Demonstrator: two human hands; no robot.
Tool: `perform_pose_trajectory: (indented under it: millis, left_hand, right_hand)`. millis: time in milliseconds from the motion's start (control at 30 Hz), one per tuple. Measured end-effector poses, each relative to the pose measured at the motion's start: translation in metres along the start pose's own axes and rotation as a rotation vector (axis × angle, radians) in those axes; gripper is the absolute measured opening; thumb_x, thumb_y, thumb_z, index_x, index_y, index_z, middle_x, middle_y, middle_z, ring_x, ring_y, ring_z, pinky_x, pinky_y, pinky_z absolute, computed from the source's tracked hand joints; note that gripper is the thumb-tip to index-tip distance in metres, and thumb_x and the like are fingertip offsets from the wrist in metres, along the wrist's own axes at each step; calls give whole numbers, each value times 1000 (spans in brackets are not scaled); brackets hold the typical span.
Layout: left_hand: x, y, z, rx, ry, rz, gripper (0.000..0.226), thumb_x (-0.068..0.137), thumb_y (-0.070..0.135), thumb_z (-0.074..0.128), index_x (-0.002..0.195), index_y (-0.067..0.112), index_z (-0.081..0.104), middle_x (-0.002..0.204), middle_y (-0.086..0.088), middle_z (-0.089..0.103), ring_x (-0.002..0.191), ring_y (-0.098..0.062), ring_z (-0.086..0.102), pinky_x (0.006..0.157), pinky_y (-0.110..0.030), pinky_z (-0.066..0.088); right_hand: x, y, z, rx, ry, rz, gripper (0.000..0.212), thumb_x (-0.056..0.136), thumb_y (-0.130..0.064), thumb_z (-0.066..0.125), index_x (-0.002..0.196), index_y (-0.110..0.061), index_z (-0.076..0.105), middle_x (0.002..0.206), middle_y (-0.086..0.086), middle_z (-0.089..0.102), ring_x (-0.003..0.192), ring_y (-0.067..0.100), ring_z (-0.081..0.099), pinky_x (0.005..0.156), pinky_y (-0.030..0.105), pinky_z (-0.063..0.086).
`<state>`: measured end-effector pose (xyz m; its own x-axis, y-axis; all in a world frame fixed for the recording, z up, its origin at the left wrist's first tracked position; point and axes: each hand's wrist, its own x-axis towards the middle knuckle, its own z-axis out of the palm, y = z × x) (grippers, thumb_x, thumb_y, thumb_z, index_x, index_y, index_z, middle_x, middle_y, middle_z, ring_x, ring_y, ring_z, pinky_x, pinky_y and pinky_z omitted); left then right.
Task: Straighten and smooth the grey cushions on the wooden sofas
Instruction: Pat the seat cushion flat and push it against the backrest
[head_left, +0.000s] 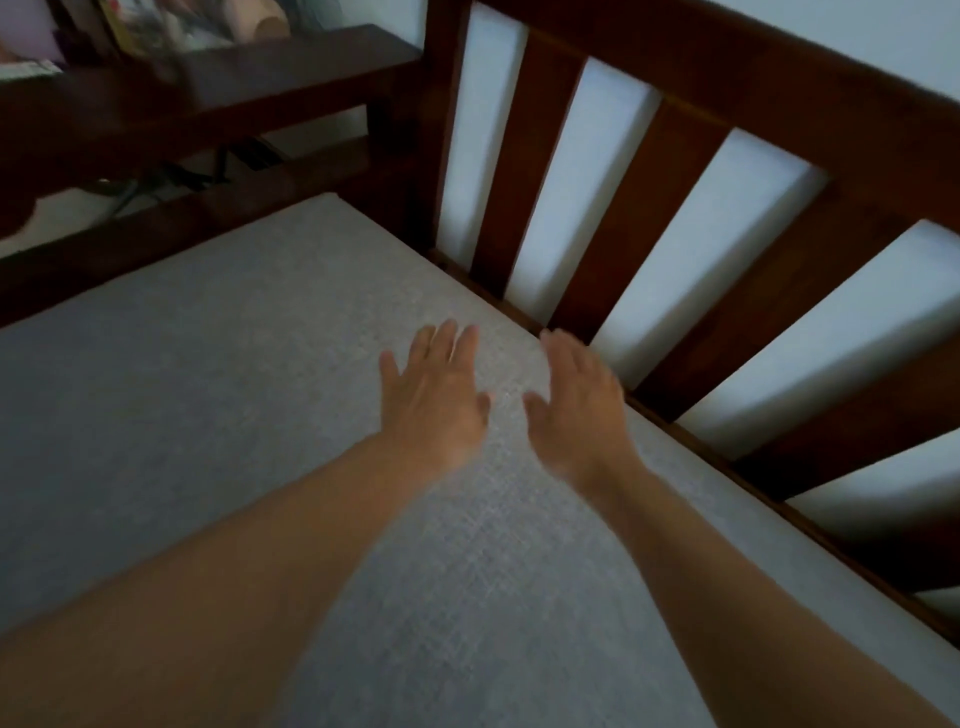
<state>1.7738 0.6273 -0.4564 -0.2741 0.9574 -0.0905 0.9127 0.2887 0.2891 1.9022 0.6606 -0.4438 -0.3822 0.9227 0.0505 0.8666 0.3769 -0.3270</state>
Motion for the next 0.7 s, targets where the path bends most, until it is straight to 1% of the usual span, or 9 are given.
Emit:
perform_pose_trajectory:
  millis: [133,167,300,367,467,500,600,667,700]
  left_hand:
    - [46,-3,32,-103,360,53,68,98,36,37,152,26,-3,160,4,-8,146,-17,-8,114,-54,-3]
    - [45,-16,58,-94,366,47,65,97,40,32,152,28,-2,160,6,-8,146,-17,-8,114,-55,-2]
    - [36,-50,130,71,47,4,61,96,54,20,151,33,6,160,7,-5,146,-20,-5,114,-56,5]
    - [32,-45,110,35,-1,6,62,97,53,23,152,31,3,160,6,-8,146,-20,-7,114,-55,4]
    - [-17,-55,96,-90,284,-114,65,96,48,29,152,25,7,160,-1,-3,147,-22,-2,113,-53,4]
    - [-48,-65,104,-84,342,-157,64,94,47,29,152,24,13,160,-3,4,147,-24,5,112,-55,8]
    - [-110,-87,126,65,71,-223,64,90,48,25,148,21,31,156,-5,24,143,-27,23,107,-61,22]
    - [-104,-95,113,47,15,-215,62,96,48,26,151,23,18,160,-2,10,146,-24,11,112,-57,16]
    - [-102,-94,95,25,70,-227,62,97,47,28,152,22,13,160,-2,4,146,-23,6,114,-55,13]
  right_hand:
    - [54,6,18,148,505,-49,53,95,-11,48,145,-12,33,150,6,35,140,21,27,117,39,21]
    - [51,13,45,100,482,-46,53,97,-16,44,147,-13,29,153,5,29,142,21,23,117,40,17]
    - [35,49,136,-284,-152,-36,60,99,-48,17,152,-26,-1,159,2,-10,146,21,-13,117,48,-5]
    - [37,33,113,-215,-159,-20,60,100,-42,29,152,-22,8,160,6,-2,146,21,-7,118,47,0]
    - [9,6,93,36,295,-89,55,98,-27,41,149,-14,25,158,6,14,146,22,8,119,42,3]
    - [-14,-4,104,63,303,-142,56,98,-29,38,150,-14,23,158,4,12,146,21,8,119,42,3]
    - [-72,-12,150,-174,-140,-316,68,93,-48,12,152,-15,4,160,2,-4,146,19,-6,118,47,-2]
    - [-68,-16,142,-235,-299,-254,65,97,-46,20,152,-16,4,160,3,-3,146,19,-7,117,41,-5]
    - [-67,-25,125,-184,-237,-247,62,99,-40,31,152,-15,11,160,5,3,146,20,-2,116,39,-2]
